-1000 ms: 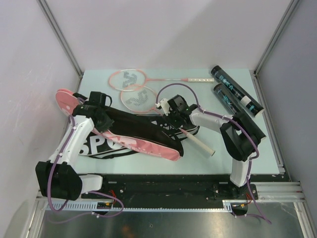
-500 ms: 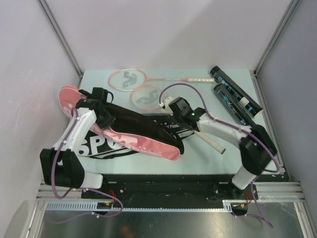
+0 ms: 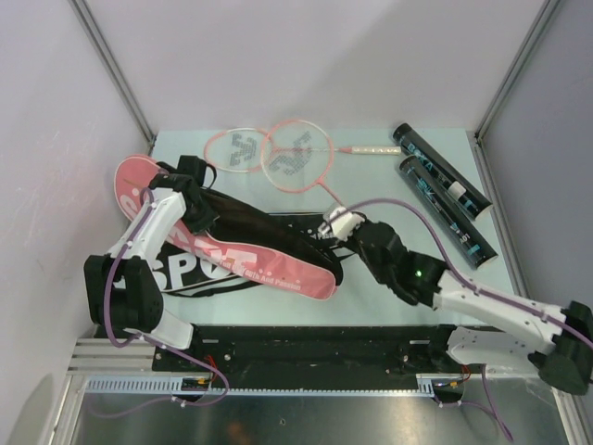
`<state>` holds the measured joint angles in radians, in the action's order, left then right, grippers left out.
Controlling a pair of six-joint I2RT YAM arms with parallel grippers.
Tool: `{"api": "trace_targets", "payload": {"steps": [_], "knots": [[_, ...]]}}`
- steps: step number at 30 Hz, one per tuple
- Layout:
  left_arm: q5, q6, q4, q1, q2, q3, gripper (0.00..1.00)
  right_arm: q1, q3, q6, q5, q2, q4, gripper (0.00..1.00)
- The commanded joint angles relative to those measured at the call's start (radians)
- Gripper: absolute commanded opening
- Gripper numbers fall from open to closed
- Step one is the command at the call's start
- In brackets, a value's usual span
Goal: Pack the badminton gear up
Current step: Pick up the racket from the center of the board, then place the racket in the racket bag.
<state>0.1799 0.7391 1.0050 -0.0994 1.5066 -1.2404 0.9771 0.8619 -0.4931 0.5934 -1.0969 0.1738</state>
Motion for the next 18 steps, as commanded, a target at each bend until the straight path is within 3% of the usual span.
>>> {"api": "trace_targets", "payload": {"steps": [1,18], "knots": [[0.032,-0.04,0.012,0.012,-0.005,-0.037,0.0,0.086,-0.063,-0.133,-0.023,0.121,-0.217,0.0],[0.032,-0.167,0.007,0.01,-0.055,-0.037,0.0,0.267,-0.181,-0.301,-0.032,0.144,-0.246,0.0]]}}
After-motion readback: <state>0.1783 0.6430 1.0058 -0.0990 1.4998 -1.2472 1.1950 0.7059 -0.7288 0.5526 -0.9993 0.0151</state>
